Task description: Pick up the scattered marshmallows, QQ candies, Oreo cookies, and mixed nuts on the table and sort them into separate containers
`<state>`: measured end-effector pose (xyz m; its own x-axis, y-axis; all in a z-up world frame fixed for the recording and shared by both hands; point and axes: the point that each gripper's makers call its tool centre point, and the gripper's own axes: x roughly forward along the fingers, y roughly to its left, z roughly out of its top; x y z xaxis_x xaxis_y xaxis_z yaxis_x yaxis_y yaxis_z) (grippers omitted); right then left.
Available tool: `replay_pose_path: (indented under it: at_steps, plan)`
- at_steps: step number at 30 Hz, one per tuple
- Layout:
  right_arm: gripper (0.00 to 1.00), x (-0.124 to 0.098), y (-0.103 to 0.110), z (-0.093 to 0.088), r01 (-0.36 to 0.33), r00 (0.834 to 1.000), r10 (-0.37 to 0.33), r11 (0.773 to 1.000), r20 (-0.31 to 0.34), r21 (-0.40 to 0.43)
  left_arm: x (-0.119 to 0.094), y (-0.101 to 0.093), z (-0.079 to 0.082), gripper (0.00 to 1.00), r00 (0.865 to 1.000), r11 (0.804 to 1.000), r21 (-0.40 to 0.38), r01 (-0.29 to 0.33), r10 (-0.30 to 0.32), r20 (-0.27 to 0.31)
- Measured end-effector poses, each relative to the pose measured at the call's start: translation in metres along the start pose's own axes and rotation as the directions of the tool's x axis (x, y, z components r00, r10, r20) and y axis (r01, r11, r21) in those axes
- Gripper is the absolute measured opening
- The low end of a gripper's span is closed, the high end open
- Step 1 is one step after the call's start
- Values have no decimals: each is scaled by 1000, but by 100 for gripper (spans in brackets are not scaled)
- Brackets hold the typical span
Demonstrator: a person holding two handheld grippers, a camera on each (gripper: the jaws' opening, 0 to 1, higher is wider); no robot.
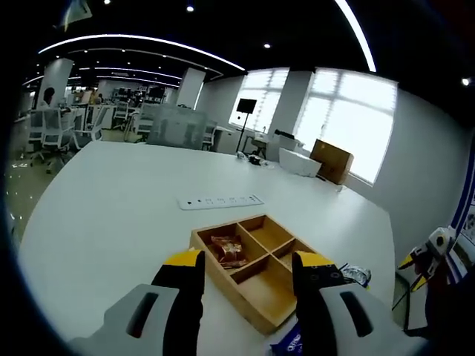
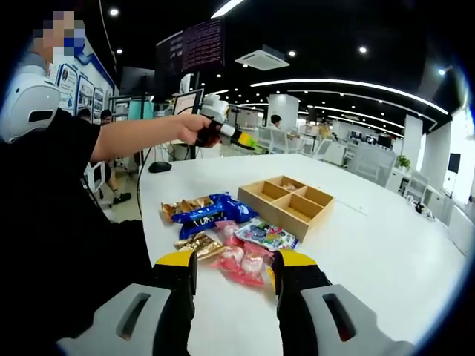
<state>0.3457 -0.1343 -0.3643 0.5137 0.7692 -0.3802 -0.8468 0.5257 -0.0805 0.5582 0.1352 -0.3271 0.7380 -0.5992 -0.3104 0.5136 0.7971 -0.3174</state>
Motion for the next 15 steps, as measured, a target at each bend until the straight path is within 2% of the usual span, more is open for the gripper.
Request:
replay_pose_path:
  at_steps: [15]
  plan:
    - [43, 0, -7, 2, 12, 1000, -12, 1000, 5, 5, -27, -9, -15, 57, 1000, 1000, 17, 11, -11, -15]
